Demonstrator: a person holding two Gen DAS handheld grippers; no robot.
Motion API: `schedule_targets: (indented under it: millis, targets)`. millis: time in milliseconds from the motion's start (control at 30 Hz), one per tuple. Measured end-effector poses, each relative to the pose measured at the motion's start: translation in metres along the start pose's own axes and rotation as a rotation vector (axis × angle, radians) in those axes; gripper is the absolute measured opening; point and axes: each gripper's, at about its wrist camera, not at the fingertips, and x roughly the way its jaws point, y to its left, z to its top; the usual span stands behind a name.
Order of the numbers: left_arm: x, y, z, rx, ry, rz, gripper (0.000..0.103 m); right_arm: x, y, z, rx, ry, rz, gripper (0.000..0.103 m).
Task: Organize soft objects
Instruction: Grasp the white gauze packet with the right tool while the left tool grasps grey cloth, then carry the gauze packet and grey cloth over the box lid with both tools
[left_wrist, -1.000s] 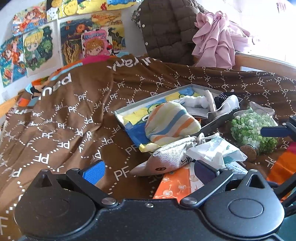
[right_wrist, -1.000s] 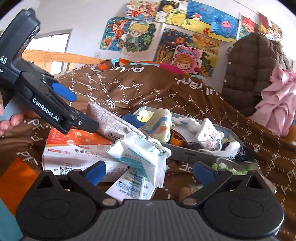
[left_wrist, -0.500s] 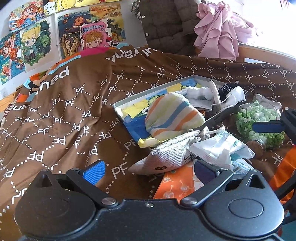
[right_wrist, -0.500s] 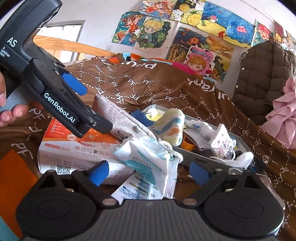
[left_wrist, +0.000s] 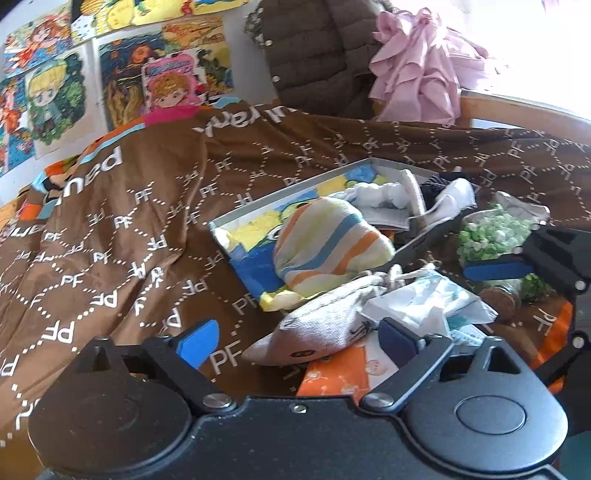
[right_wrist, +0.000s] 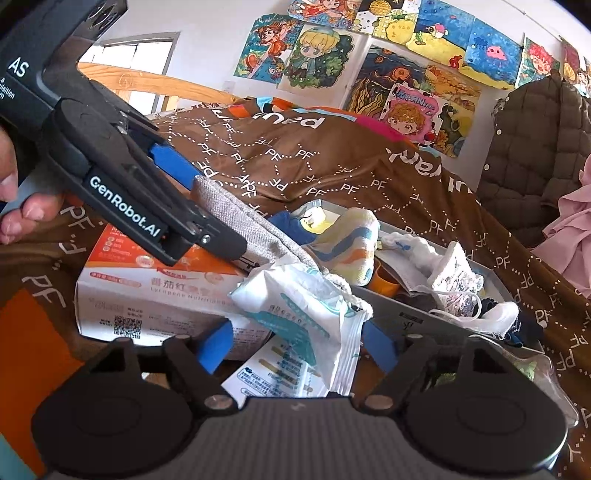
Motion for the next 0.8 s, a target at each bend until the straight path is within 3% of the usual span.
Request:
schedule_targets:
  millis: [133, 300, 533, 700, 800]
  targets:
    - [0.002, -0.003, 0.001, 0.003, -0.001, -0.033, 0.078, 0.001, -0.001, -0.001, -0.003, 0.014, 0.000, 0.064]
    - [0.005, -0.006, 0.002, 0.008, 0.016, -0.077, 0.045, 0.001, 0.001, -0.001, -0.023, 0.020, -0.001, 0.040]
    - [0.007, -0.006, 0.003, -0.014, 0.045, -0.119, 0.023, -0.003, 0.000, -0.001, -0.017, 0.024, -0.001, 0.035]
    - [0.005, -0.016, 0.004, 0.003, 0.070, -0.101, 0.009, -0.009, -0.001, -0.002, -0.037, 0.028, -0.024, 0.034]
    - [0.003, -0.026, 0.009, -0.015, 0.092, -0.072, 0.007, -0.019, -0.004, -0.003, -0.041, 0.026, -0.042, 0.034]
